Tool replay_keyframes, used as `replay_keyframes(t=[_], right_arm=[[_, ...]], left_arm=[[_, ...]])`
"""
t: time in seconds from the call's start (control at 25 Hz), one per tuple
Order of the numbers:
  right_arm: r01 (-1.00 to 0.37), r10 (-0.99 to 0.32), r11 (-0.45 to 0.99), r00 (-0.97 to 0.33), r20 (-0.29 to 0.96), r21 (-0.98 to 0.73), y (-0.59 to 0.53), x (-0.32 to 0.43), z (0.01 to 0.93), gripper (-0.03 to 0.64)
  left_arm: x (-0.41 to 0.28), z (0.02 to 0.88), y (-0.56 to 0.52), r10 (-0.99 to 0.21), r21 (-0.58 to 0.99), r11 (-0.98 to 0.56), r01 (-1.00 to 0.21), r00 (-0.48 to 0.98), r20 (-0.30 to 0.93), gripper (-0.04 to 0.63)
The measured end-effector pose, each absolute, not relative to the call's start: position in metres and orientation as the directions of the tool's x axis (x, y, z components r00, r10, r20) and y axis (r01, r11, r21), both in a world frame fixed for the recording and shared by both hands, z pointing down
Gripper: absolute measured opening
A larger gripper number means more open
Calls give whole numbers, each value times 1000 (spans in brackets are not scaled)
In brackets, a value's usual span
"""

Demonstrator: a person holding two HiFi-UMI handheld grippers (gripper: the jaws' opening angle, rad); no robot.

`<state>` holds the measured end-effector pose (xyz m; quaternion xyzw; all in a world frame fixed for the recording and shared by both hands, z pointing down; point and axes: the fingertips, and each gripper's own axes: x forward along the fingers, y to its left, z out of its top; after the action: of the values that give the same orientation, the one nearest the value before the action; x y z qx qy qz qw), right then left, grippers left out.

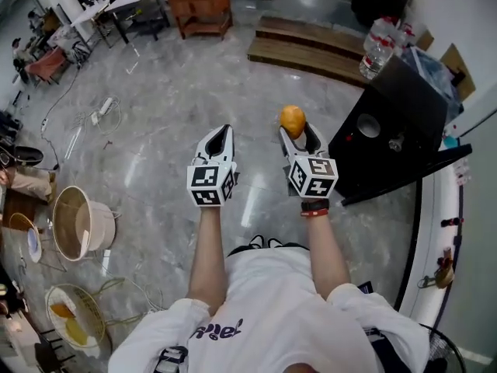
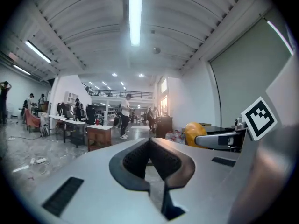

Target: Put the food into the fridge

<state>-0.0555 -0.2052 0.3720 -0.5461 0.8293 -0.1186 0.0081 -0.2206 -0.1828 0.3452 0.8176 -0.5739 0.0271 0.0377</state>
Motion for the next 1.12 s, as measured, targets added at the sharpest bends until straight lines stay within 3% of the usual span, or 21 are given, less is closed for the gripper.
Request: replay_keyframes(t=[0.44, 0.72, 1.12], right_arm=[[-965, -979, 60, -107, 175, -257, -199, 41, 403, 296], [-956, -971, -114, 50, 234, -269, -163, 94, 438, 296], [-918, -925, -257, 145, 350, -301, -173, 223, 525, 296]], left_arm=[[-107, 371, -223, -749, 50, -651, -758, 651, 118, 18], [-49, 405, -218, -613, 85, -773, -628, 775, 152, 18], [96, 466, -234, -437, 101, -881, -462, 877, 202, 18]])
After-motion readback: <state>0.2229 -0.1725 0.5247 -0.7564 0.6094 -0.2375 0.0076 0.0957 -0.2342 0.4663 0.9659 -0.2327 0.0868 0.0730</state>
